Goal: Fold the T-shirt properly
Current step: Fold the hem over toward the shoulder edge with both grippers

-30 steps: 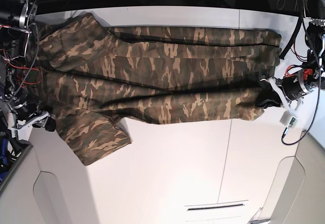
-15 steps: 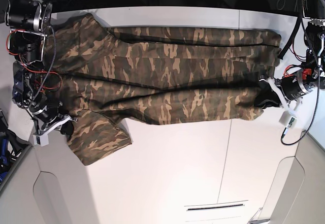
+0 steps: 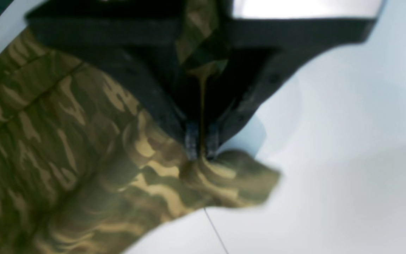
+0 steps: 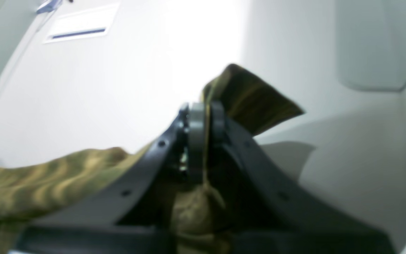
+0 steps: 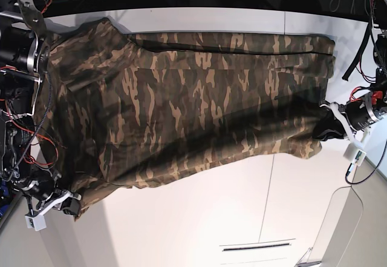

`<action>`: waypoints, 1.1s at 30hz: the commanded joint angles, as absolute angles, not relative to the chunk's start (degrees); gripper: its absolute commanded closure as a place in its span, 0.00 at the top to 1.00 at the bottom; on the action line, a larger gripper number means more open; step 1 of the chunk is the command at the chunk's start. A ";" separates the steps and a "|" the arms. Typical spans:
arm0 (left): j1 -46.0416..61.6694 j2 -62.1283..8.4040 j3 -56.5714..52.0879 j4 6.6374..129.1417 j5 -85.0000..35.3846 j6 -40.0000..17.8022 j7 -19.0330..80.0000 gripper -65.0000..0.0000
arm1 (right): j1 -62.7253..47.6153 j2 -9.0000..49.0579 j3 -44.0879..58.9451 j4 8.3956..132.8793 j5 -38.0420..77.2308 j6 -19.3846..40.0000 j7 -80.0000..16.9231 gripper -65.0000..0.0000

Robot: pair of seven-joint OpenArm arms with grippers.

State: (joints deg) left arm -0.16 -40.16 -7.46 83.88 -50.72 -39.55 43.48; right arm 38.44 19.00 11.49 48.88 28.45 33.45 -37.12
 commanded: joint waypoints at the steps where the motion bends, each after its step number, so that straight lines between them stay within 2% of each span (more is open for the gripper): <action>1: -1.10 -41.63 -8.08 84.84 -51.66 -40.00 42.28 0.00 | 40.27 19.62 11.62 50.00 30.70 33.87 -37.12 0.00; 7: 2.15 -42.00 -8.08 88.84 -51.64 -40.00 43.31 0.00 | 33.71 22.61 11.77 55.07 39.05 34.37 -41.54 0.00; 13: 7.62 -42.09 -10.17 93.25 -50.96 -40.00 44.01 0.00 | 20.64 24.08 14.96 72.05 44.95 34.33 -48.21 0.00; 19: 10.28 -42.06 -14.26 96.73 -51.48 -40.00 44.03 0.00 | 8.45 24.12 22.65 85.30 47.09 34.33 -49.95 0.00; 33: 17.15 -42.06 -14.39 98.32 -51.64 -40.00 44.40 0.00 | -7.86 22.65 29.71 87.37 52.12 34.57 -49.56 0.00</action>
State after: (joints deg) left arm 17.45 -40.80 -13.72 97.43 -50.85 -39.70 45.21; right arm -8.32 21.74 29.23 86.37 50.70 34.33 -50.94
